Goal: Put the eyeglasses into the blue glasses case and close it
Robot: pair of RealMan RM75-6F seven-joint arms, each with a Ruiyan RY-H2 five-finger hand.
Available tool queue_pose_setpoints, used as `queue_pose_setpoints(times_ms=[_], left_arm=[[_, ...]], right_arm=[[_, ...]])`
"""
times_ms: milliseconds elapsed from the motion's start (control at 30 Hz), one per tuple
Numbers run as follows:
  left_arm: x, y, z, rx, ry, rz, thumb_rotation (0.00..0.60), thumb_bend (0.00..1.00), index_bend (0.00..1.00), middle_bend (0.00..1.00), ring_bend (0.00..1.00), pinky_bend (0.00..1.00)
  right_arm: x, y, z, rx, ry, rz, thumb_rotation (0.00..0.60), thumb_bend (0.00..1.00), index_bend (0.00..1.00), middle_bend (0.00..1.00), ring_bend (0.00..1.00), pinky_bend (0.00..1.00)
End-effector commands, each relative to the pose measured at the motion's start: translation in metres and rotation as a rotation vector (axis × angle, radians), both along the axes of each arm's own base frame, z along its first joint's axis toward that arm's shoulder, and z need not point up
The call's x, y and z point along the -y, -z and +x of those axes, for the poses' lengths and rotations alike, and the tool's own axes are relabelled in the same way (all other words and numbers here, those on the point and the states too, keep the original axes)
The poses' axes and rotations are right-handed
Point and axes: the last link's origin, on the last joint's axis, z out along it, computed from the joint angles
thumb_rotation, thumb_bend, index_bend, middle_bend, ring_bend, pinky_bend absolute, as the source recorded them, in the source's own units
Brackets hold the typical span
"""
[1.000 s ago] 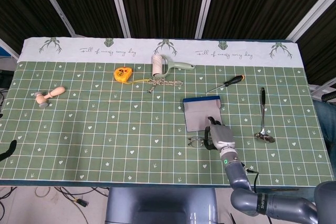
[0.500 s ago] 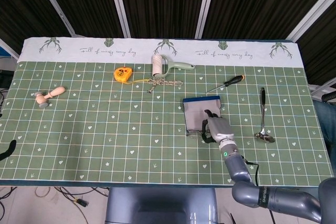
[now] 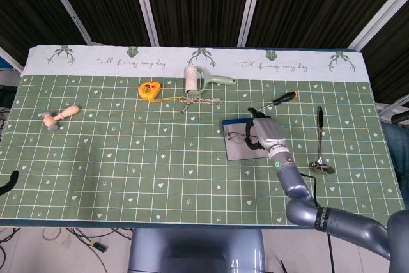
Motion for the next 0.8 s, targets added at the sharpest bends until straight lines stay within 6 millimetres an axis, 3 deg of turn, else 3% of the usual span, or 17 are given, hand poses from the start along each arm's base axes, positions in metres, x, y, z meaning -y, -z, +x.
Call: queue_pose_setpoints(times_ms=[33,800], left_arm=[[0.000,0.000,0.000,-0.002,-0.001,0.001,0.600,0.28,0.19,0.00,0.00,0.00],[0.001,-0.001,-0.001,-0.016,-0.006,0.021,0.600,0.28,0.19,0.00,0.00,0.00]], right_arm=[[0.014,-0.005,-0.002,-0.005,-0.046,-0.009,0.600,0.55,0.68,0.10,0.15,0.25],[0.036,0.007,-0.031,-0.050,-0.084,0.045,0.600,0.55,0.68,0.10,0.15,0.25]])
